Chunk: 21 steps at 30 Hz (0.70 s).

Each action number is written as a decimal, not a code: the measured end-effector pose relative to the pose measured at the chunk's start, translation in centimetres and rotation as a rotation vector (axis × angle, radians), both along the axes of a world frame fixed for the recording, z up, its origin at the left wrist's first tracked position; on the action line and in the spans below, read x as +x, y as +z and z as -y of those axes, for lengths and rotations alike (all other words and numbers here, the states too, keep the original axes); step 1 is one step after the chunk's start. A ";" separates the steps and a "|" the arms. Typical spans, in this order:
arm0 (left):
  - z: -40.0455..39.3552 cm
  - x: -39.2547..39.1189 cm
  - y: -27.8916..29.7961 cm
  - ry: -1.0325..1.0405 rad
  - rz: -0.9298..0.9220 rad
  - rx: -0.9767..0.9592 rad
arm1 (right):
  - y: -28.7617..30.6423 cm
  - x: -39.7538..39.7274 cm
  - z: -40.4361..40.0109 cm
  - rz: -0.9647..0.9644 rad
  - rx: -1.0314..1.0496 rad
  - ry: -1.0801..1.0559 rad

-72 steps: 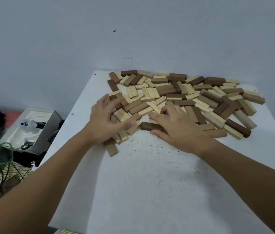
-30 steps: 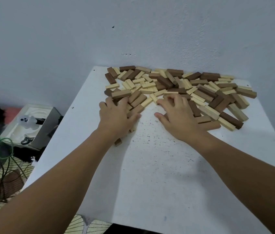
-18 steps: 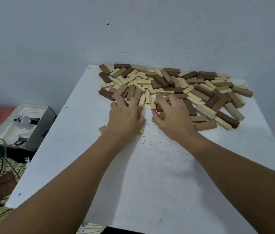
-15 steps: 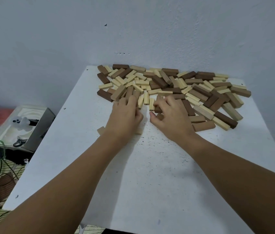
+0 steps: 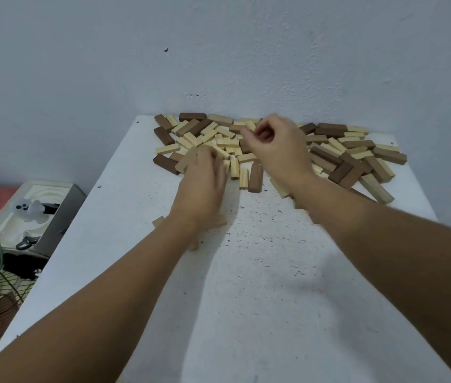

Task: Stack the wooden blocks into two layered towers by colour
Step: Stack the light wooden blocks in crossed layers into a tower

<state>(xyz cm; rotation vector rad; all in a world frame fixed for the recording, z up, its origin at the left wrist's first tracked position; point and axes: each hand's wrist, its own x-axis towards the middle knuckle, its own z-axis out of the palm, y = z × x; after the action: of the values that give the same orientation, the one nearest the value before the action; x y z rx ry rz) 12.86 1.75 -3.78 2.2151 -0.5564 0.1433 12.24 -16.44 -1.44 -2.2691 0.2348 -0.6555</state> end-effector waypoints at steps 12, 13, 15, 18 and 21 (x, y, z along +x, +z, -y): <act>-0.4 4.5 1.9 -0.059 -0.232 -0.054 | -2.8 -4.6 -1.6 -0.135 -0.138 0.103; -1.8 3.5 1.9 -0.084 -0.202 -0.047 | -3.3 -5.4 -2.3 -0.147 -0.159 0.156; -4.9 1.6 1.7 -0.070 -0.129 0.028 | -4.1 -6.7 -3.8 -0.172 -0.162 0.292; -9.5 -1.1 2.2 -0.053 -0.210 0.309 | -4.7 -8.0 -5.9 -0.247 -0.210 0.465; -12.2 -3.1 3.1 -0.086 -0.434 0.510 | -4.8 -8.6 -7.5 -0.285 -0.327 0.508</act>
<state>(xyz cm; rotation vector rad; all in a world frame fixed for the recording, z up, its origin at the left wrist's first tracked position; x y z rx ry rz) 9.79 13.91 -0.67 2.5948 -0.4764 -0.5711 3.60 -8.93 -6.19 -2.5868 -0.3328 -0.1061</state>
